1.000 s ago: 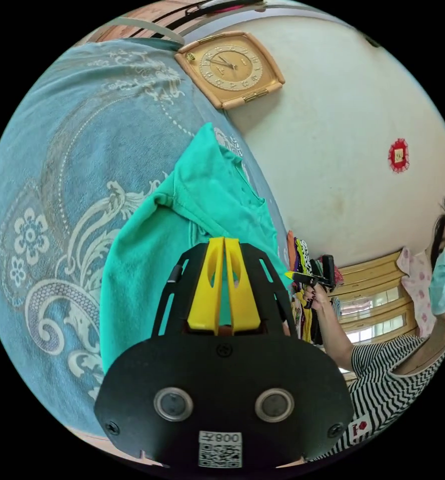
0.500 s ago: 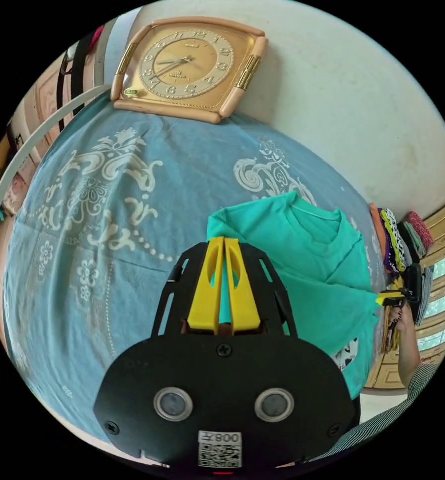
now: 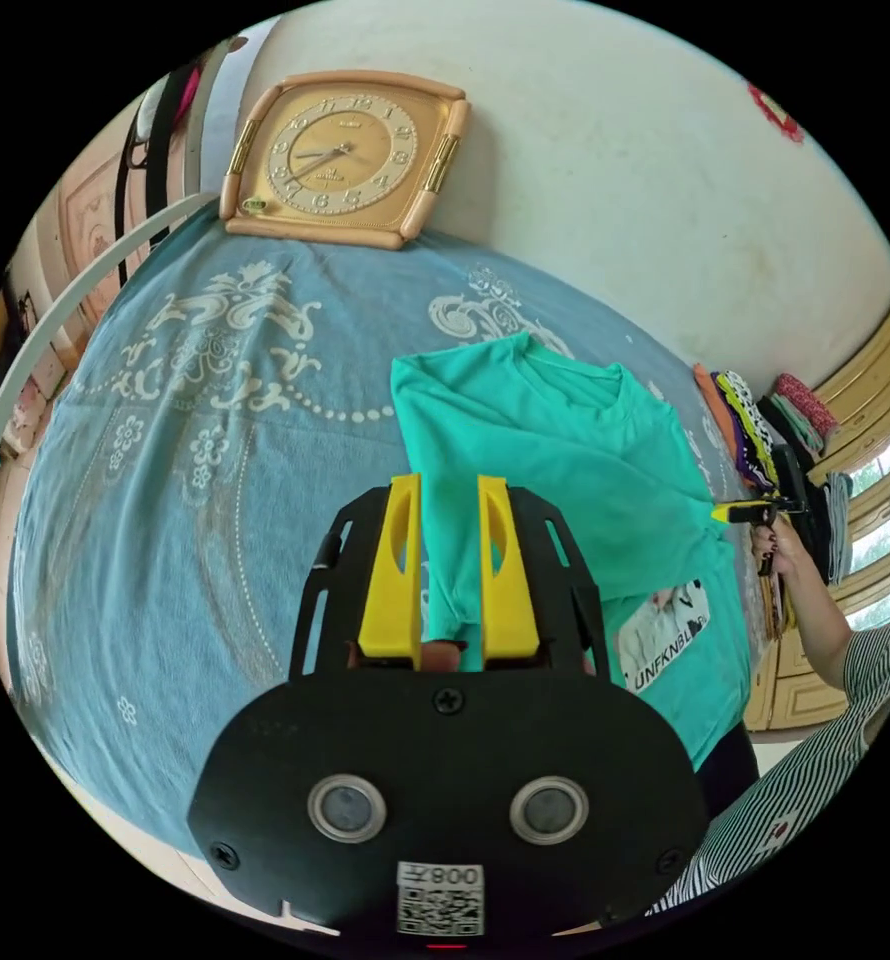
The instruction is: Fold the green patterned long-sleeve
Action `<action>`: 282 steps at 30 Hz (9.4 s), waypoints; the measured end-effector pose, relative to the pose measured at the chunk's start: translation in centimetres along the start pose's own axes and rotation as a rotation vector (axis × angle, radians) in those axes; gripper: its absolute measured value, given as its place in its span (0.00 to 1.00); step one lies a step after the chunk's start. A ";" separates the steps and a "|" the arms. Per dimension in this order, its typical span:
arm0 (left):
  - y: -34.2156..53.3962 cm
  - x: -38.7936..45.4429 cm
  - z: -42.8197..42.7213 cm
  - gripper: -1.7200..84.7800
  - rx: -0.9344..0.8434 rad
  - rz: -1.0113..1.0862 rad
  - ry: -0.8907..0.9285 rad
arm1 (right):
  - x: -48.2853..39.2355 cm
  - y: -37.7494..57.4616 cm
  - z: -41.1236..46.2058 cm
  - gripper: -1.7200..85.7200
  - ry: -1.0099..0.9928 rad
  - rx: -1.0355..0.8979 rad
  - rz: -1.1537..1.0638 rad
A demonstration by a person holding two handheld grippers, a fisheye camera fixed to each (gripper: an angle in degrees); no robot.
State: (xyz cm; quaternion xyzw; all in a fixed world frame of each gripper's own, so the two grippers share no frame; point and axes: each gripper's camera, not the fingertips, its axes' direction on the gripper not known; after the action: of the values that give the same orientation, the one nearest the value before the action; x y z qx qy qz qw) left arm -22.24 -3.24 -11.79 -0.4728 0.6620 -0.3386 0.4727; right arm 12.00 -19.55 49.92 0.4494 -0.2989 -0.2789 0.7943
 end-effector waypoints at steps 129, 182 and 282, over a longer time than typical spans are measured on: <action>28.8 3.3 -83.6 0.11 -0.112 -0.653 0.638 | -30.8 67.4 -10.5 0.11 0.040 0.310 0.503; 33.3 1.4 -120.5 0.04 0.207 -0.490 1.064 | -49.0 87.4 -25.4 0.03 -0.297 0.480 0.132; 12.1 0.0 -9.3 0.04 -0.075 -0.320 0.390 | -7.6 10.1 -3.3 0.10 -0.059 0.215 0.264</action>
State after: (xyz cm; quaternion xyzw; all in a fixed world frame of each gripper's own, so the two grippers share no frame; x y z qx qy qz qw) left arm -34.72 0.68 -19.59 -0.5145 0.6696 -0.4692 0.2584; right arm 11.15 -7.90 55.77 0.4801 -0.4066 -0.1520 0.7622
